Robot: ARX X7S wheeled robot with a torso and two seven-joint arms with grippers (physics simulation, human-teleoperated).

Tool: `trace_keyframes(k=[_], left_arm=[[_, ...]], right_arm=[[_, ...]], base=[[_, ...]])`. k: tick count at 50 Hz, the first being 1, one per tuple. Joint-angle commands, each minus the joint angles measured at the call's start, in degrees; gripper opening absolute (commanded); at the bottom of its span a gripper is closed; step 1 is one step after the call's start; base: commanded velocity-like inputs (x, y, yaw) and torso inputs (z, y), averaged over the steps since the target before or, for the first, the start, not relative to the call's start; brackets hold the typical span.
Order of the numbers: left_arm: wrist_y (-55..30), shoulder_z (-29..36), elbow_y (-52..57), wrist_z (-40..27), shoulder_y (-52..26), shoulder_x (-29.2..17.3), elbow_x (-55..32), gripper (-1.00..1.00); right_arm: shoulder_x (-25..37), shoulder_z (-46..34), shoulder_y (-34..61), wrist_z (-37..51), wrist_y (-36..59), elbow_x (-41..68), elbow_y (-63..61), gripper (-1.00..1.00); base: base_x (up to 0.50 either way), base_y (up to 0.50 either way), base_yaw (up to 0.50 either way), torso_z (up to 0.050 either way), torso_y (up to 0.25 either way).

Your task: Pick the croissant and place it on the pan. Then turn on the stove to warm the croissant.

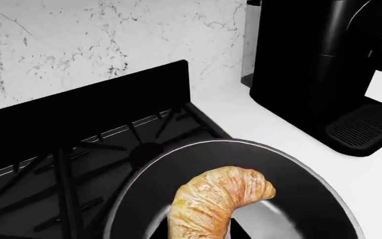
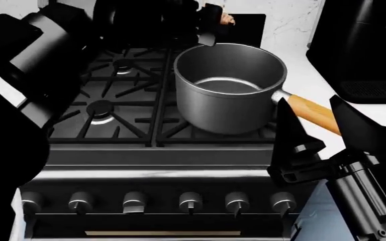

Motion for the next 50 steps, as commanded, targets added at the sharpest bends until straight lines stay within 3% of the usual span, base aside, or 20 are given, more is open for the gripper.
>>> trace_keyframes(k=[1, 50], left_arm=[[0.15, -0.04, 2.41, -1.06, 2.25, 0.03, 0.27, -1.0], [1.19, -0.09, 3.1, -0.45, 6.25, 0.03, 0.92, -1.0]], right_arm=[[0.32, -0.15, -0.53, 0.1, -0.43, -0.16, -0.34, 1.0], [1.23, -0.6, -3.25, -1.3, -3.09, -2.26, 0.12, 1.0]], base=[[0.0, 0.0, 0.0, 0.0, 0.0], [0.0, 0.0, 0.0, 0.0, 0.0]])
